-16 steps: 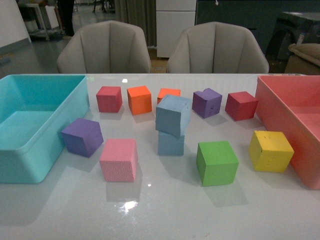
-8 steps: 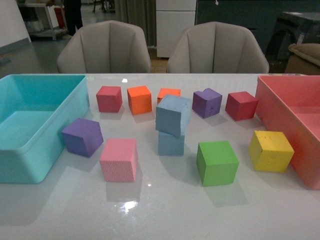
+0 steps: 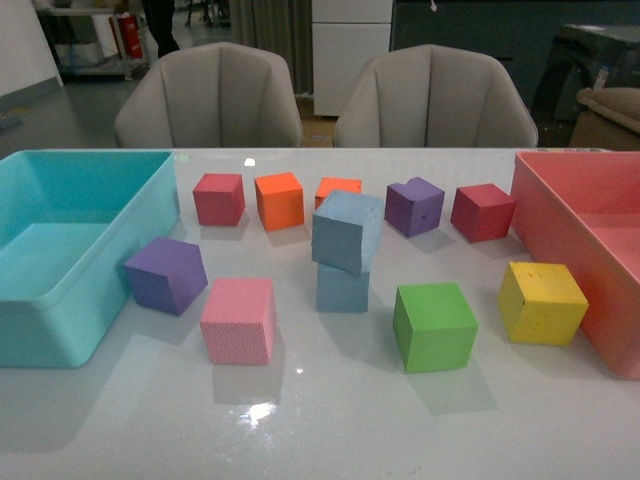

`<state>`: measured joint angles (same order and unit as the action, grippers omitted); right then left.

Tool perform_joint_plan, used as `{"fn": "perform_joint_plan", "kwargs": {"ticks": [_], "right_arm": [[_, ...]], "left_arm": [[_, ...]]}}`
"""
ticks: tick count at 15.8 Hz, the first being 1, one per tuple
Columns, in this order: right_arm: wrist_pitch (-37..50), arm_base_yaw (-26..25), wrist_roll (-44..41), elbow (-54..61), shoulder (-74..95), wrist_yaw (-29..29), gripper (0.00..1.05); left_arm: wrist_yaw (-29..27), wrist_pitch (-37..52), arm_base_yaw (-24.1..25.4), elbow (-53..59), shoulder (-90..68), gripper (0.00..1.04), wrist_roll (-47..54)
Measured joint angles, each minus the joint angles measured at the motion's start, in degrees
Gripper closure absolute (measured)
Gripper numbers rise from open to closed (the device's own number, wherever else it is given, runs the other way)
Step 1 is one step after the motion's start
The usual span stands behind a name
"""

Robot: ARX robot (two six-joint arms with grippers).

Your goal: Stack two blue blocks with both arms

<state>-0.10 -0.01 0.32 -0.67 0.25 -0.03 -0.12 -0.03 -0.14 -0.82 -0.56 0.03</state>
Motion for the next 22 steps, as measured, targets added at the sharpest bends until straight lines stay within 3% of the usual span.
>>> {"fn": "perform_joint_plan", "kwargs": {"ticks": [5,6,13,22], "right_arm": [[-0.1,0.0,0.0,0.0,0.0,0.0,0.06],[-0.1,0.0,0.0,0.0,0.0,0.0,0.06],[-0.1,0.0,0.0,0.0,0.0,0.0,0.06],[-0.1,0.0,0.0,0.0,0.0,0.0,0.06]], "left_arm": [[0.1,-0.1,0.0,0.2,0.0,1.03,0.0],[0.1,-0.2,0.0,0.2,0.0,0.98,0.0],[0.1,-0.2,0.0,0.2,0.0,0.09,0.0],[0.1,-0.2,0.0,0.2,0.0,0.07,0.0]]}}
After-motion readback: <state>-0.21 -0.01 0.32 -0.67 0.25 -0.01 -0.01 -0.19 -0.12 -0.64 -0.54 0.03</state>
